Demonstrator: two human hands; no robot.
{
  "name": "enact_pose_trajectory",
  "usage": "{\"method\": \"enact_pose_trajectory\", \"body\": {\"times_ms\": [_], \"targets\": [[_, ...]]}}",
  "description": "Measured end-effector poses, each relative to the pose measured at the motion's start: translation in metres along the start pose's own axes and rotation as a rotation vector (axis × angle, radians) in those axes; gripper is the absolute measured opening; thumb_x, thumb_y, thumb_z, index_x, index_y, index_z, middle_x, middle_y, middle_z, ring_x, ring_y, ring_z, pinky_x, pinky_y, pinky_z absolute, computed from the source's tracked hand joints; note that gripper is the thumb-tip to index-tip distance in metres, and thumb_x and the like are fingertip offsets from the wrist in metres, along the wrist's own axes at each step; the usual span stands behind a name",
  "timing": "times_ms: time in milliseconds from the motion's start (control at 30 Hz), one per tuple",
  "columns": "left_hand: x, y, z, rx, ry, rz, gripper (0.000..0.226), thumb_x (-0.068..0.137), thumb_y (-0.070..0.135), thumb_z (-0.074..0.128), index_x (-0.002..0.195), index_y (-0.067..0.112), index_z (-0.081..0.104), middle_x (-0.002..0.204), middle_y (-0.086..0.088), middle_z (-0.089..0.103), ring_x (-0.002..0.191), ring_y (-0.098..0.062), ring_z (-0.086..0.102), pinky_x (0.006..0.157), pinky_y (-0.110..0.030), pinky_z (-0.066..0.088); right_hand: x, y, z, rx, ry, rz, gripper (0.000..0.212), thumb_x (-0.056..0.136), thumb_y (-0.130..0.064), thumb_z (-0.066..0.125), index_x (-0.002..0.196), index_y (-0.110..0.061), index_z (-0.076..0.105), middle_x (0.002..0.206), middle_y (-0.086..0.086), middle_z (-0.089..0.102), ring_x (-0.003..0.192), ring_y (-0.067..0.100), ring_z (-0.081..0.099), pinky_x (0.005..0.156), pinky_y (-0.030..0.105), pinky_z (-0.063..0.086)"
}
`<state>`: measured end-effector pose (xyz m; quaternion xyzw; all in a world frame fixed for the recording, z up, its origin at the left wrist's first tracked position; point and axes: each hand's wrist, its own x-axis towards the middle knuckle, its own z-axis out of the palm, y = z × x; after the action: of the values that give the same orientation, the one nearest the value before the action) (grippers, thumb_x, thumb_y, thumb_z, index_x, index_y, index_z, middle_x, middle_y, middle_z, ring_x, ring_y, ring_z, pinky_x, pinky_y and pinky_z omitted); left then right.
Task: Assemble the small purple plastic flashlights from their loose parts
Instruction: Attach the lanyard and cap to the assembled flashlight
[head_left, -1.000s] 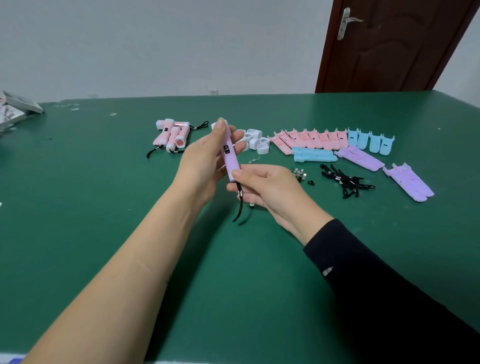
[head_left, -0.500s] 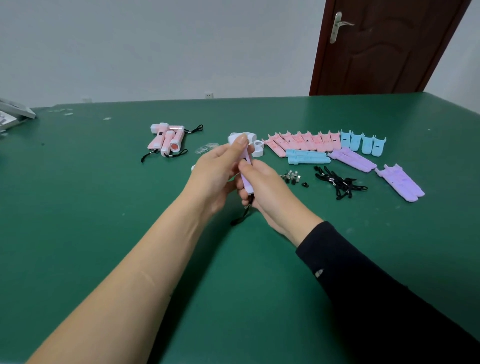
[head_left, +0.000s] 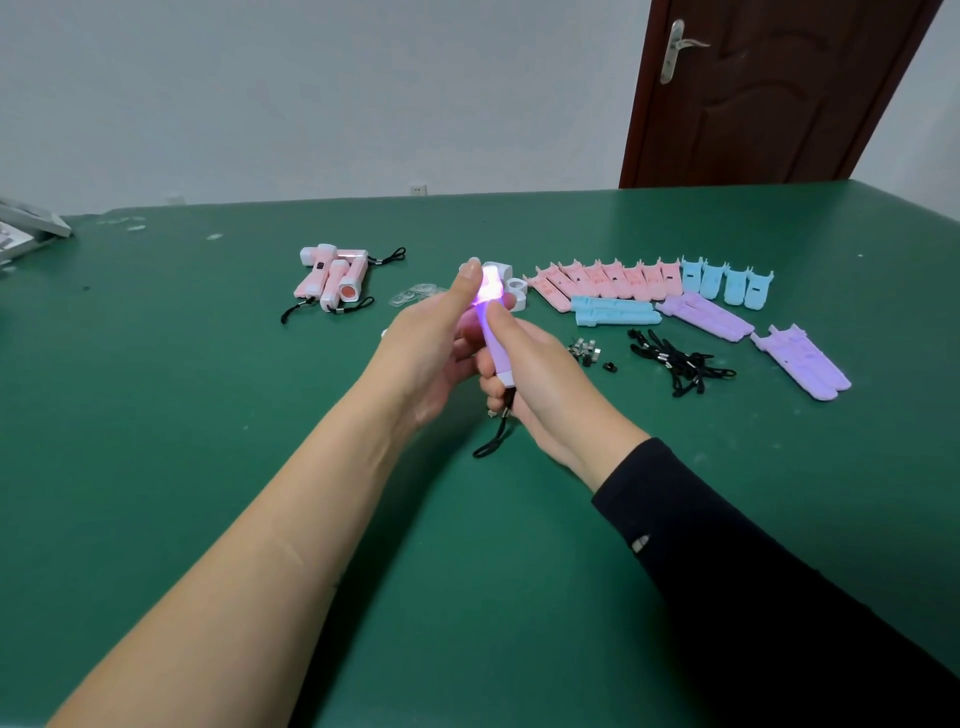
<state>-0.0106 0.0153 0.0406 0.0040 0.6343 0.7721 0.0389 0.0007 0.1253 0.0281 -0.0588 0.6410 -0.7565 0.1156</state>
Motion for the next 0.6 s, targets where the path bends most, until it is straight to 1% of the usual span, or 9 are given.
{"method": "enact_pose_trajectory", "body": {"times_ms": [33, 100, 167, 300, 333, 367, 433, 500, 600], "targets": [[-0.0001, -0.0001, 0.0001, -0.006, -0.001, -0.001, 0.052, 0.098, 0.047, 0.049, 0.116, 0.000, 0.065, 0.064, 0.005, 0.067, 0.058, -0.018, 0.054, 0.061, -0.030, 0.050, -0.0001, 0.0004, -0.0002, 0.011, -0.008, -0.004, 0.030, 0.102, -0.037, 0.040, 0.097, -0.014, 0.058, 0.063, -0.001, 0.039, 0.050, 0.012, 0.031, 0.050, 0.026, 0.027], [0.0003, -0.0009, -0.0003, -0.010, 0.009, -0.003, 0.045, 0.098, 0.046, 0.050, 0.100, 0.006, 0.072, 0.068, 0.002, 0.067, 0.057, -0.019, 0.055, 0.059, -0.032, 0.050, -0.0006, 0.0007, -0.0005, 0.048, -0.034, -0.020, 0.026, 0.103, -0.032, 0.039, 0.101, -0.012, 0.056, 0.065, 0.000, 0.040, 0.050, 0.011, 0.031, 0.050, 0.025, 0.028], [0.0016, -0.0026, -0.0012, -0.004, 0.018, -0.013, 0.044, 0.098, 0.046, 0.050, 0.089, 0.011, 0.074, 0.073, -0.002, 0.068, 0.058, -0.021, 0.056, 0.057, -0.033, 0.050, -0.0006, 0.0015, -0.0007, 0.050, -0.045, -0.029, 0.026, 0.104, -0.030, 0.038, 0.098, -0.013, 0.056, 0.065, 0.000, 0.041, 0.050, 0.011, 0.033, 0.048, 0.023, 0.030], [0.0041, -0.0045, -0.0031, -0.047, 0.041, -0.068, 0.048, 0.097, 0.050, 0.048, 0.088, 0.011, 0.074, 0.067, 0.000, 0.066, 0.052, -0.019, 0.055, 0.048, -0.029, 0.046, 0.0017, 0.0030, 0.0009, 0.053, -0.073, -0.013, 0.026, 0.102, -0.031, 0.043, 0.094, -0.013, 0.059, 0.069, 0.001, 0.051, 0.052, 0.010, 0.046, 0.050, 0.020, 0.042], [0.0047, -0.0043, -0.0038, -0.090, 0.065, -0.084, 0.047, 0.097, 0.051, 0.048, 0.085, 0.014, 0.075, 0.072, 0.001, 0.069, 0.056, -0.018, 0.058, 0.051, -0.029, 0.049, 0.0021, 0.0029, 0.0009, 0.041, -0.103, -0.009, 0.023, 0.102, -0.030, 0.045, 0.095, -0.013, 0.060, 0.074, 0.002, 0.056, 0.055, 0.010, 0.052, 0.053, 0.021, 0.046], [0.0055, -0.0040, -0.0047, -0.139, 0.097, -0.095, 0.046, 0.098, 0.050, 0.048, 0.084, 0.016, 0.075, 0.080, 0.002, 0.073, 0.065, -0.017, 0.063, 0.059, -0.032, 0.052, 0.0022, 0.0031, 0.0008, 0.008, -0.133, -0.005, 0.019, 0.101, -0.028, 0.047, 0.096, -0.014, 0.060, 0.079, 0.002, 0.059, 0.059, 0.010, 0.057, 0.055, 0.021, 0.049], [0.0080, -0.0033, -0.0069, -0.214, 0.162, -0.100, 0.041, 0.100, 0.047, 0.045, 0.092, 0.015, 0.069, 0.095, 0.002, 0.075, 0.085, -0.015, 0.069, 0.076, -0.034, 0.054, 0.0024, 0.0041, -0.0001, -0.072, -0.167, 0.010, 0.014, 0.101, -0.022, 0.047, 0.095, -0.015, 0.058, 0.084, 0.002, 0.061, 0.056, 0.007, 0.059, 0.053, 0.019, 0.049], [0.0081, -0.0013, -0.0073, -0.273, 0.190, -0.095, 0.042, 0.101, 0.047, 0.041, 0.100, 0.011, 0.063, 0.103, -0.002, 0.075, 0.098, -0.016, 0.070, 0.081, -0.033, 0.055, 0.0017, 0.0056, -0.0005, -0.178, -0.155, 0.021, 0.016, 0.102, -0.023, 0.045, 0.090, -0.017, 0.055, 0.079, 0.001, 0.060, 0.048, 0.006, 0.051, 0.045, 0.017, 0.041], [0.0062, 0.0019, -0.0044, -0.325, 0.173, -0.055, 0.045, 0.102, 0.047, 0.037, 0.106, 0.008, 0.059, 0.108, -0.006, 0.072, 0.096, -0.016, 0.072, 0.077, -0.029, 0.056, 0.0007, 0.0063, 0.0009, -0.313, -0.111, 0.004, 0.022, 0.101, -0.025, 0.043, 0.081, -0.019, 0.050, 0.070, -0.004, 0.052, 0.040, 0.003, 0.036, 0.039, 0.016, 0.029]]}}
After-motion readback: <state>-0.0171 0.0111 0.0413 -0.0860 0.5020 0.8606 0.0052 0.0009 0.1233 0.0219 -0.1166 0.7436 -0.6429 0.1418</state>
